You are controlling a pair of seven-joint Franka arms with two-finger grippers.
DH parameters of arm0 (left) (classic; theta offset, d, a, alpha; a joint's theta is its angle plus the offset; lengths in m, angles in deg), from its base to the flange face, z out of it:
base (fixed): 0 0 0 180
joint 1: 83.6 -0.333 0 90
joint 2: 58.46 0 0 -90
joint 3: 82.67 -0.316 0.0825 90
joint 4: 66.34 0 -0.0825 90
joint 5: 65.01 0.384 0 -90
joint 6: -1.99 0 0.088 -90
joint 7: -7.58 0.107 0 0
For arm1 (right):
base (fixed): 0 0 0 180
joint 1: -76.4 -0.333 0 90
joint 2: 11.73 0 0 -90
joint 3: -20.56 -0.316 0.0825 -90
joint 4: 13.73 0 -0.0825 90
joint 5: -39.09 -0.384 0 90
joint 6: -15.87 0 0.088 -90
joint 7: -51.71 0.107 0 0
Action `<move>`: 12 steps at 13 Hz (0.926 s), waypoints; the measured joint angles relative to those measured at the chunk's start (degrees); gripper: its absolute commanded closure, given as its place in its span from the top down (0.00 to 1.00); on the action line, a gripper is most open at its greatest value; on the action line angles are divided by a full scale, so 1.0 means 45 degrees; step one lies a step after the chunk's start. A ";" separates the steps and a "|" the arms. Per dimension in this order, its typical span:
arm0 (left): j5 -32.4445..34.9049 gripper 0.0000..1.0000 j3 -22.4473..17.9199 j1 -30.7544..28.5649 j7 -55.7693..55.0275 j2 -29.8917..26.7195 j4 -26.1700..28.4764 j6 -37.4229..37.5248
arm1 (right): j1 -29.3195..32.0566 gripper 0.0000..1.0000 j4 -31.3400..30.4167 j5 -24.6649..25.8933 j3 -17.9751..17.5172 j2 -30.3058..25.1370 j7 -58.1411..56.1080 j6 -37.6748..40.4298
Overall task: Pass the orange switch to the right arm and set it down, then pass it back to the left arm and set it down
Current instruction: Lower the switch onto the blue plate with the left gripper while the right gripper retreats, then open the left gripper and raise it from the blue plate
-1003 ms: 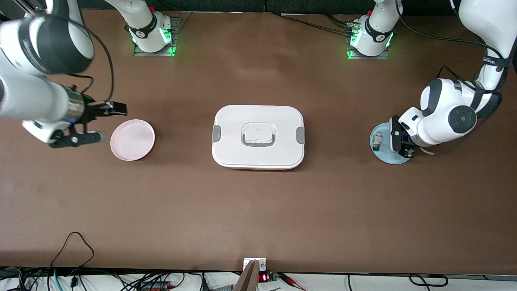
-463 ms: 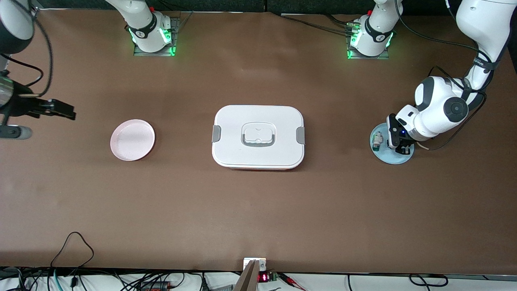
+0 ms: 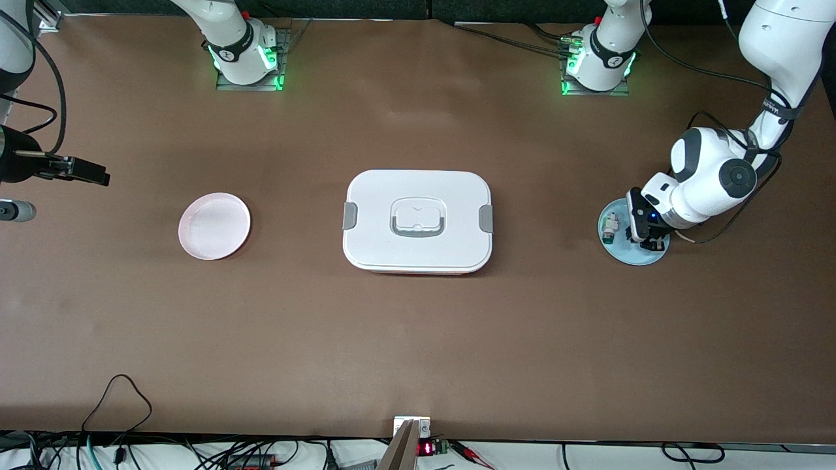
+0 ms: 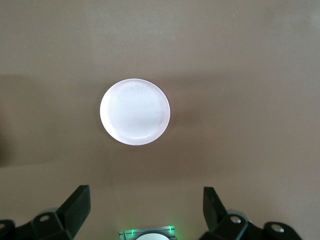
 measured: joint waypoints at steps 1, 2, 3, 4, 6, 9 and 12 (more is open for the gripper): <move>0.0087 0.17 -0.0004 -0.0001 -0.0095 0.0007 0.0003 -0.0002 | -0.0013 1.00 -0.0595 -0.0001 -0.0016 -0.0380 -0.0002 -0.0510; 0.0274 0.30 -0.0006 -0.0002 -0.0320 0.0008 0.0005 -0.0003 | -0.0030 1.00 -0.1268 0.0000 -0.0058 -0.0844 -0.0002 -0.0934; 0.0429 0.98 -0.0005 -0.0002 -0.0551 0.0008 0.0006 -0.0003 | -0.0045 1.00 -0.1906 -0.0001 -0.0109 -0.1325 -0.0002 -0.1154; 0.0479 1.00 -0.0006 -0.0002 -0.0656 0.0009 0.0009 -0.0003 | -0.0054 1.00 -0.2356 -0.0001 -0.0135 -0.1725 -0.0002 -0.1208; 0.0496 1.00 -0.0007 -0.0002 -0.0697 0.0023 0.0019 -0.0003 | -0.0053 1.00 -0.2790 0.0000 -0.0139 -0.2227 -0.0004 -0.1235; 0.0497 1.00 -0.0008 -0.0004 -0.0833 0.0031 0.0015 0.0043 | -0.0053 1.00 -0.2886 0.0000 -0.0140 -0.2529 -0.0037 -0.1237; 0.0513 1.00 0.0032 -0.0006 -0.1193 -0.0159 -0.0141 0.0552 | -0.0055 1.00 -0.2888 0.0000 -0.0151 -0.2741 -0.0198 -0.1239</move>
